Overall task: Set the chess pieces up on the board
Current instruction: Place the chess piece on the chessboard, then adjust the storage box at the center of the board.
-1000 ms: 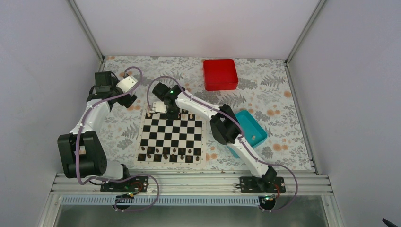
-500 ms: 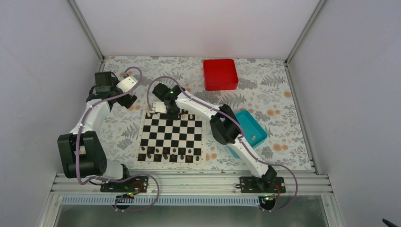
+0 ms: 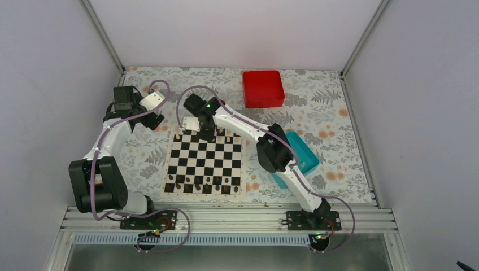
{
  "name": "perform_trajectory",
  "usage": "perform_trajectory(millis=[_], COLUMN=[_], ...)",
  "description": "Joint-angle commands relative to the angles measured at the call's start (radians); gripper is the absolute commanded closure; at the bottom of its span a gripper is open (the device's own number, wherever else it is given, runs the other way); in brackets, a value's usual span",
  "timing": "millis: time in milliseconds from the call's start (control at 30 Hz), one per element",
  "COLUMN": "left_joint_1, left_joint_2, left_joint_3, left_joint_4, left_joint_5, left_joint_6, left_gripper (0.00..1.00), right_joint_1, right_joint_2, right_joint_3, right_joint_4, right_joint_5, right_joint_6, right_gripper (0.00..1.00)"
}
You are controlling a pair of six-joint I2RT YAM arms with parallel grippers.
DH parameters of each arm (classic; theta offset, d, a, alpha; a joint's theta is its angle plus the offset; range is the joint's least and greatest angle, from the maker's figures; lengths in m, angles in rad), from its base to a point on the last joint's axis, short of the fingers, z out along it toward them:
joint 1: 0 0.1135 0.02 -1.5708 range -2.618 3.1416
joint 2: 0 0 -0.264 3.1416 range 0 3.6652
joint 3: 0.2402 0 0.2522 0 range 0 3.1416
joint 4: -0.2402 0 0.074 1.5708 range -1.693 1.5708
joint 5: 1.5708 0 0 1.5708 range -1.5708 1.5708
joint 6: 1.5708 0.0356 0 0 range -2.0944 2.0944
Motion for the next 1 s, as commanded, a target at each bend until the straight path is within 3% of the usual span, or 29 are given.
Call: perform_trajectory(millis=[0, 133, 300, 367, 533, 633, 833, 967], left_joint_1=[0.006, 0.006, -0.037, -0.096, -0.314, -0.47, -0.731, -0.857], left_joint_2=[-0.006, -0.018, -0.036, -0.048, -0.036, 0.008, 0.187, 0.338], left_joint_3=[0.018, 0.043, 0.139, 0.188, 0.335, 0.434, 0.585, 0.676], left_joint_4=[-0.019, -0.042, -0.121, -0.158, -0.269, -0.314, -0.34, -0.346], left_joint_5=[0.035, 0.034, 0.015, -0.018, -0.089, -0.105, -0.183, -0.238], left_joint_6=[-0.002, 0.004, 0.012, 0.011, -0.017, -0.046, -0.086, -0.092], left_gripper=[0.0, 0.0, 0.0, 0.0, 0.02, 0.08, 0.31, 0.66], right_joint_1=[-0.011, -0.017, -0.096, -0.165, -0.372, -0.486, -0.711, -0.87], right_joint_2=[-0.109, -0.206, -0.438, -0.528, -0.733, -0.895, -1.168, -1.314], right_joint_3=[-0.018, -0.054, -0.249, -0.345, -0.569, -0.757, -1.104, -1.302], right_joint_4=[-0.041, -0.081, -0.066, -0.05, -0.086, -0.079, -0.093, -0.093], right_joint_5=[-0.076, -0.129, -0.149, -0.143, -0.207, -0.207, -0.194, -0.156], right_joint_6=[0.014, 0.016, 0.024, 0.033, 0.038, 0.027, -0.028, -0.088], right_gripper=[0.66, 0.61, 0.54, 0.61, 0.93, 0.96, 0.96, 0.95])
